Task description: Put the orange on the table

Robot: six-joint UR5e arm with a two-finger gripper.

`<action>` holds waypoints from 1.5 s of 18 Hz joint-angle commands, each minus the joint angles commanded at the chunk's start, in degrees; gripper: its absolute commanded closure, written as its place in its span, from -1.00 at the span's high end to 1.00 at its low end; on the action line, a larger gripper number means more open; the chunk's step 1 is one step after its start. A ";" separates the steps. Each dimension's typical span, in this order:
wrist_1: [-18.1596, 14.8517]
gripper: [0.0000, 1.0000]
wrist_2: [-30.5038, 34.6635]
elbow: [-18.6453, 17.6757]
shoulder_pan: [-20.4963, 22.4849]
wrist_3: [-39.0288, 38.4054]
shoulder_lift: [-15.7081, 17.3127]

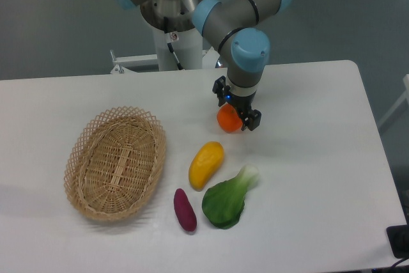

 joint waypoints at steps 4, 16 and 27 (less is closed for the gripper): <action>-0.26 1.00 0.09 4.22 0.09 -0.26 -0.70; -2.63 1.00 0.18 17.84 1.49 -4.92 -6.15; -7.12 1.00 -0.35 22.77 3.96 -3.96 -8.00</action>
